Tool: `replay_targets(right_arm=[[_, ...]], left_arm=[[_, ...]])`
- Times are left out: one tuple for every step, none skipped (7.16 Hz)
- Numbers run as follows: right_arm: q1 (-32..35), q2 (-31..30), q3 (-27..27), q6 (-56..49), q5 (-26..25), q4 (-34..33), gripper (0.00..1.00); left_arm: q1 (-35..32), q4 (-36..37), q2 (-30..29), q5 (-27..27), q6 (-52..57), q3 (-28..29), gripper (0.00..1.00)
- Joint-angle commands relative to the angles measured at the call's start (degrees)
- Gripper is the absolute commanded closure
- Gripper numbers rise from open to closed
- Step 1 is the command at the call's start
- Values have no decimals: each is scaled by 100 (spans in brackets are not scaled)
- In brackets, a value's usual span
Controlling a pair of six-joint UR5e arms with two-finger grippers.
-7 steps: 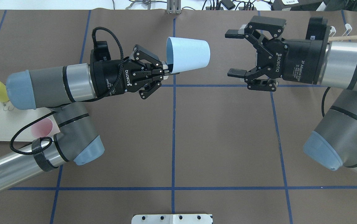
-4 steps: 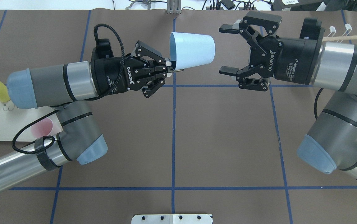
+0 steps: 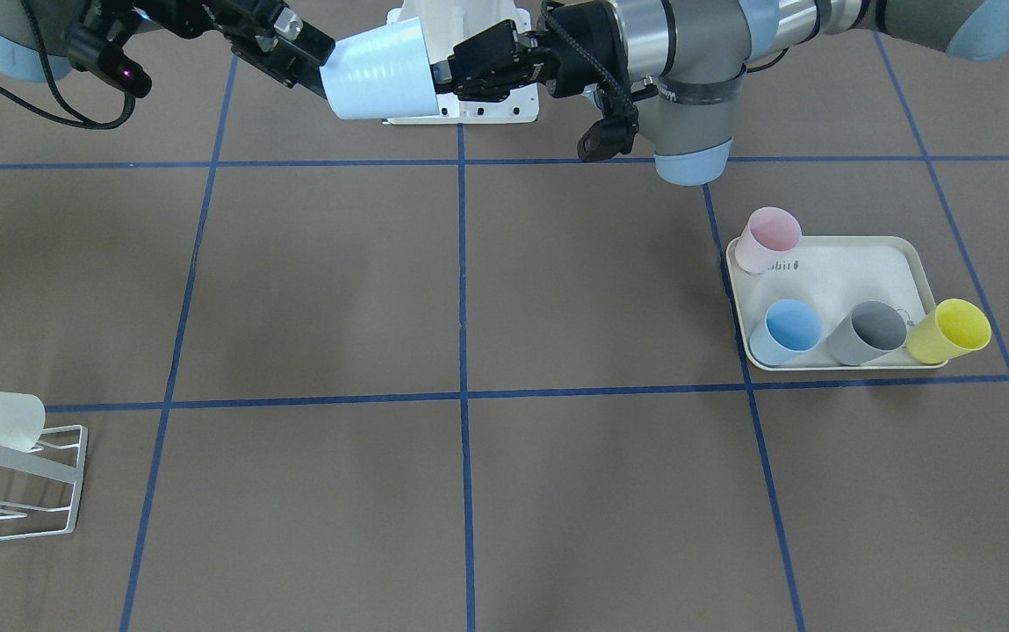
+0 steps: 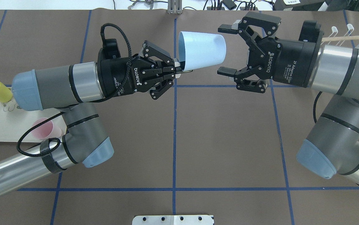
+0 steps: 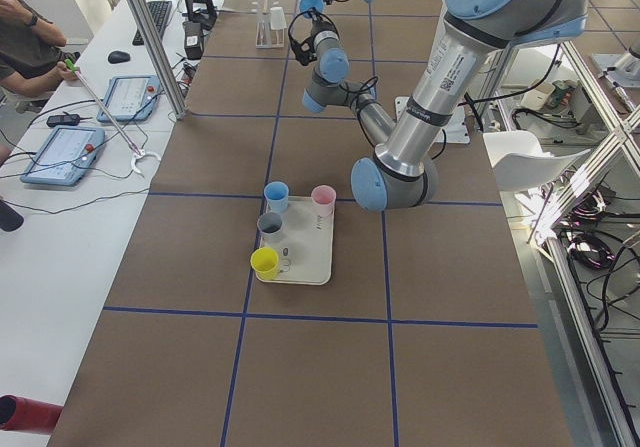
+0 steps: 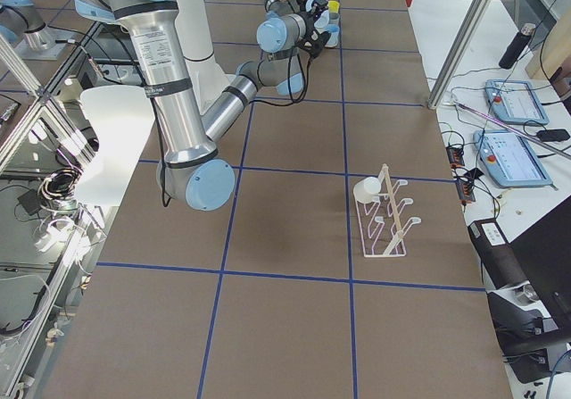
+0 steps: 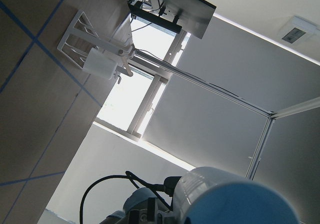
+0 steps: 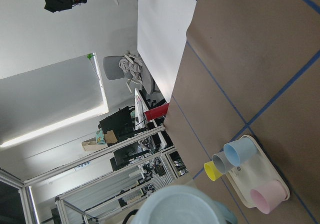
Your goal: Transfer IKEA cup to right arm and place on rack
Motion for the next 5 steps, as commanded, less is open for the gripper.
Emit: replay_targets(right_arm=[[-63,-3,9,14,-121,0,1],[-72,-3,9,31,-131,0,1],[-89,6,18,57,-139,0,1],[-107,6,18,58,-140,0,1],[-107,6,18,58,-140,0,1]], left_arm=[[23,2,-60,0,-5,-4,100],[32,2,-96,0,-5,5,100],[49,11,-96,0,-5,5,100],[50,2,-96,0,4,13,100],[50,11,-96,0,4,5,100]])
